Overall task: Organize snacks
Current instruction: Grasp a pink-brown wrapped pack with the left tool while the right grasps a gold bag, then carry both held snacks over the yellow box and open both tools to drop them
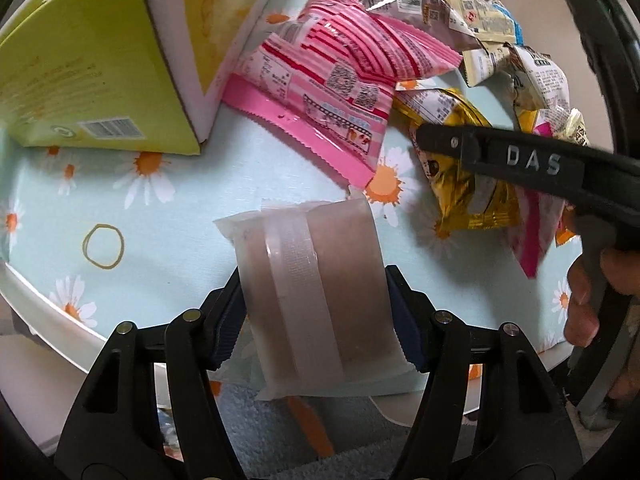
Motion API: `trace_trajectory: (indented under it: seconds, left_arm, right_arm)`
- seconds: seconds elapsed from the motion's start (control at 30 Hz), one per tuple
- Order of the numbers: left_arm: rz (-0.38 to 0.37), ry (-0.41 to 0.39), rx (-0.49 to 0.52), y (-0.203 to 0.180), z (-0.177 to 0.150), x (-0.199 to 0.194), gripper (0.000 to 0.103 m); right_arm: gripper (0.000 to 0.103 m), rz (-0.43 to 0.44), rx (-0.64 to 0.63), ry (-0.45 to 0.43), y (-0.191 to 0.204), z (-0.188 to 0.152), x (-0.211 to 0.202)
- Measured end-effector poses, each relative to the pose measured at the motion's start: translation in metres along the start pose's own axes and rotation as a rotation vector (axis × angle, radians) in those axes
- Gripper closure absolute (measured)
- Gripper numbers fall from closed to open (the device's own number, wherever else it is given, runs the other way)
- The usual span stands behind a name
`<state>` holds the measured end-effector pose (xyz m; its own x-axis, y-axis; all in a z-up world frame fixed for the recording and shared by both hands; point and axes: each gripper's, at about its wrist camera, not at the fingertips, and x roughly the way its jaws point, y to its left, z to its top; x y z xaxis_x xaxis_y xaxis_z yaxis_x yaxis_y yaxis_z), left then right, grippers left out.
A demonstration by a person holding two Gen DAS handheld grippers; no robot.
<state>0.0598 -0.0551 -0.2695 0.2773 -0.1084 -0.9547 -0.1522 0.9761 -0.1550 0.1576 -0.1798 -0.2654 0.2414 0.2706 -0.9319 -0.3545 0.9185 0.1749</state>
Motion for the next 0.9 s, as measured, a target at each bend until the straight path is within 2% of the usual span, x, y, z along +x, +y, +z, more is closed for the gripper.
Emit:
trace_trajectory:
  seconds: [0.1, 0.27, 0.5, 0.7, 0.9]
  left_arm:
    - [-0.002, -0.007, -0.005, 0.008, 0.000, -0.004, 0.039]
    - [-0.018, -0.032, -0.008, 0.013, -0.004, -0.025, 0.039]
    - [-0.042, -0.101, 0.005, 0.015, -0.009, -0.067, 0.039]
    - [-0.064, -0.190, 0.010, 0.020, -0.009, -0.115, 0.039]
    - [-0.085, -0.275, -0.006, 0.038, 0.005, -0.161, 0.039]
  right_arm:
    - [0.055, -0.017, -0.013, -0.004, 0.003, -0.001, 0.001]
    - [0.062, 0.012, 0.016, -0.028, 0.000, -0.005, -0.012]
    - [0.062, 0.067, 0.045, -0.082, -0.003, -0.020, -0.041]
    - [0.062, 0.088, 0.048, -0.139, 0.004, -0.025, -0.080]
    - [0.062, 0.108, 0.019, -0.221, 0.021, -0.007, -0.118]
